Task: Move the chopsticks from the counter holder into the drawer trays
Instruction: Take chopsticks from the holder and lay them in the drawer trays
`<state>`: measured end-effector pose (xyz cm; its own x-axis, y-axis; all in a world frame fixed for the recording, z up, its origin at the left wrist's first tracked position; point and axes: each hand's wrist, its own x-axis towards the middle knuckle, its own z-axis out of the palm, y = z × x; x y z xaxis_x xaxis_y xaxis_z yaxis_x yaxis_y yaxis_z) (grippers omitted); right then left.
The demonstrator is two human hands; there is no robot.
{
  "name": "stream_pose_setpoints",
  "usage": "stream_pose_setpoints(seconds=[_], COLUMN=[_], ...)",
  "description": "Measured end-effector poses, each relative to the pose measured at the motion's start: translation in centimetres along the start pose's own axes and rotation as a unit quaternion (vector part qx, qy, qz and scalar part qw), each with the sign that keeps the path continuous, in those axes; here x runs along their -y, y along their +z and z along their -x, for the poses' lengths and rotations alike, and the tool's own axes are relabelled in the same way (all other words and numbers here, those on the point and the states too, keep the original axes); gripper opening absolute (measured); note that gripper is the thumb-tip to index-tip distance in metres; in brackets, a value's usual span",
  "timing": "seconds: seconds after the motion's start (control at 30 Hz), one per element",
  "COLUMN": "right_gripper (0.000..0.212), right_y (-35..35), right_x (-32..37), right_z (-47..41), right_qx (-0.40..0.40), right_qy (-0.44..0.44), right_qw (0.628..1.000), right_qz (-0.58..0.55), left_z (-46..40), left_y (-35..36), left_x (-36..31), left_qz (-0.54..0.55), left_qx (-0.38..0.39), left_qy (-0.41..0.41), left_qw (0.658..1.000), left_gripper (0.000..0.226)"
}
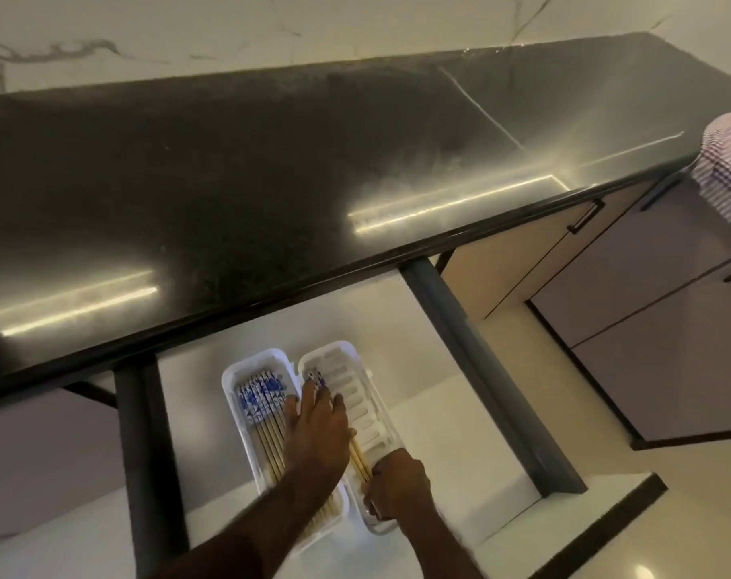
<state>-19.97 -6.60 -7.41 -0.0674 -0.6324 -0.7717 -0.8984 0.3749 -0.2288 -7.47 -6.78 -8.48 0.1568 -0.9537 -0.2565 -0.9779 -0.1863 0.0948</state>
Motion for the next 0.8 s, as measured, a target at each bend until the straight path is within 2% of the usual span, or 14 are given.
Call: stream_pose_setpoints(seconds=[0.13, 0.27, 0.33, 0.43, 0.67, 0.8], right_gripper=[0.011, 0.012, 0.021, 0.024, 0.026, 0.023], right_y=[0.8, 1.5, 1.9, 2.2, 1.8, -0.3], right_x=[0.3, -0.2, -0.4, -0.5, -0.4, -0.1], right_z=[-0.5, -0.4, -0.2, 0.1, 0.7, 2.0], right_qx=[0.001, -0.061, -0.101, -0.134, -0.115, -0.12], right_qy=[-0.017, -0.065, -0.083, -0.108, -0.128, -0.118], right_qw=[0.999, 0.994, 0.989, 0.982, 0.984, 0.986], right_qz=[0.038, 0.064, 0.074, 0.075, 0.045, 0.013], left_z=[-0.1, -0.5, -0.6, -0.7, -0.9, -0.6], left_y=[0.3, -0.2, -0.4, -0.8, -1.2, -2.6], left_x=[0.2, 0.1, 0.1, 0.0, 0.4, 0.9], left_qz=[-0.049, -0.095, -0.118, -0.126, -0.101, -0.066], left_qx=[0.024, 0.051, 0.063, 0.069, 0.069, 0.028], left_qy=[0.052, 0.074, 0.089, 0.099, 0.108, 0.112], left_qw=[0.997, 0.991, 0.987, 0.985, 0.987, 0.991], left_gripper=[0.045, 0.041, 0.037, 0.034, 0.028, 0.04])
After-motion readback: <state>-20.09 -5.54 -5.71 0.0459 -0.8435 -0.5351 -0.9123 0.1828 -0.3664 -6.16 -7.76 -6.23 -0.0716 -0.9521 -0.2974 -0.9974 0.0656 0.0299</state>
